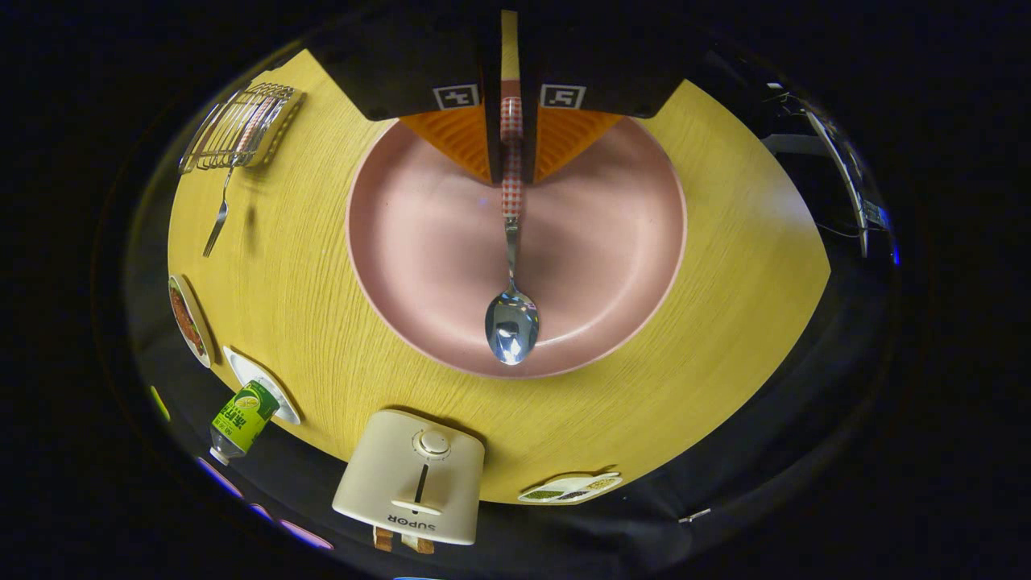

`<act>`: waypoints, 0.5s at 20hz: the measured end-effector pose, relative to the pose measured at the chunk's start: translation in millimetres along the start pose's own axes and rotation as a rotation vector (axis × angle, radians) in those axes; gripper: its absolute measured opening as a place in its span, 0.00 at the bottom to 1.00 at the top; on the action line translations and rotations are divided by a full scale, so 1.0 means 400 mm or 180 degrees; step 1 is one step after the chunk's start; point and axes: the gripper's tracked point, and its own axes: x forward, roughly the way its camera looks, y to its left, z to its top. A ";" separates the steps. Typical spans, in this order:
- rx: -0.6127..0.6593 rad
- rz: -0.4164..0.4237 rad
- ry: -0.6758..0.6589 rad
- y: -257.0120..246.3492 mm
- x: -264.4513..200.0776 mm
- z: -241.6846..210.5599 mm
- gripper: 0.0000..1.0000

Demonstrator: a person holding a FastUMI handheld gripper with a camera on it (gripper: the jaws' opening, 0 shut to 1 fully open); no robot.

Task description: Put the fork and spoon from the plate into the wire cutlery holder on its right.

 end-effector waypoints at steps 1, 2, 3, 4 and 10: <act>0.0016 0.0058 0.0008 0.001 -0.006 0.001 0.11; 0.0045 0.0121 0.0049 0.002 -0.009 -0.006 0.09; 0.0073 0.0155 0.0038 0.002 -0.015 0.000 0.08; 0.0100 0.0153 0.0004 -0.004 -0.031 0.006 0.09; 0.0131 0.0288 -0.0147 -0.063 -0.182 0.054 0.08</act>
